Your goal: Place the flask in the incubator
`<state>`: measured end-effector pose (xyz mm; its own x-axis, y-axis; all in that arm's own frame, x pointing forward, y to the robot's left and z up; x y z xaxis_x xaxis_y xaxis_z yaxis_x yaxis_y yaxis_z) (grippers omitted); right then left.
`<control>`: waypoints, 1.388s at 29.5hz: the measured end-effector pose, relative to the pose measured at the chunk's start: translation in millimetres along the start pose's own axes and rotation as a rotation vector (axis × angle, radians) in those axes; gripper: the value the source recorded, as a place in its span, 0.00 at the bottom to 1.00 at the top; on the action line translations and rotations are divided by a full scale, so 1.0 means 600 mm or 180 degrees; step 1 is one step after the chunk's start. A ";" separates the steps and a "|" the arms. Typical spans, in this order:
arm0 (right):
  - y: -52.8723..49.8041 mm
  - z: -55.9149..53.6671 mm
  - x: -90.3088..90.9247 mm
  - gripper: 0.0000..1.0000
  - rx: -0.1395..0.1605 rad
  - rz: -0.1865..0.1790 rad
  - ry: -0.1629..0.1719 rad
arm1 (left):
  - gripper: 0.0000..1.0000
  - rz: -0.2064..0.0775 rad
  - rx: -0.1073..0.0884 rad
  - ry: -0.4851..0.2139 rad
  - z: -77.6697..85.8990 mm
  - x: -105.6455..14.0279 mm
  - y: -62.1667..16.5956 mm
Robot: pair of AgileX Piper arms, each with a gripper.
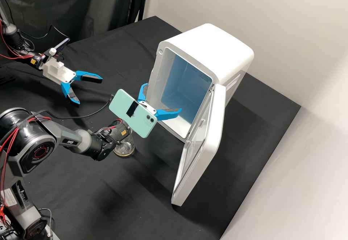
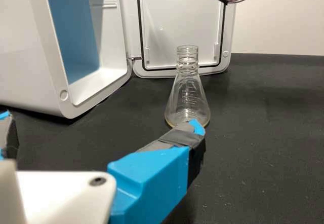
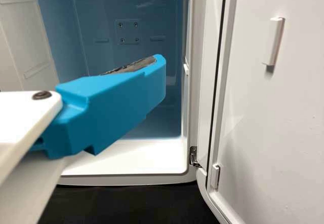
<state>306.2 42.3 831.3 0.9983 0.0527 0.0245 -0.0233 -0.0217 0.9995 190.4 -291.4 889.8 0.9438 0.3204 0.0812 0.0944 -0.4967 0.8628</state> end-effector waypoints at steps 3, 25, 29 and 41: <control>0.000 0.000 0.000 1.00 0.0000 0.0000 0.0000 | 1.00 0.0043 0.0028 -0.0020 0.004 -0.001 0.007; 0.000 0.000 0.000 1.00 0.0000 0.0000 0.0000 | 1.00 0.0488 -0.0160 0.0127 0.003 -0.034 0.062; 0.000 0.000 0.000 1.00 0.0000 0.0000 0.0000 | 1.00 0.0441 -0.0167 0.0034 0.014 -0.030 0.057; 0.000 0.000 0.000 1.00 0.0000 0.0000 0.0000 | 1.00 0.0184 -0.0128 -0.0355 0.050 -0.020 0.033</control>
<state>306.2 42.3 831.3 0.9983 0.0527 0.0245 -0.0233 -0.0217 0.9995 190.4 -329.3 890.9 0.9768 0.1995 0.0772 0.0283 -0.4783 0.8778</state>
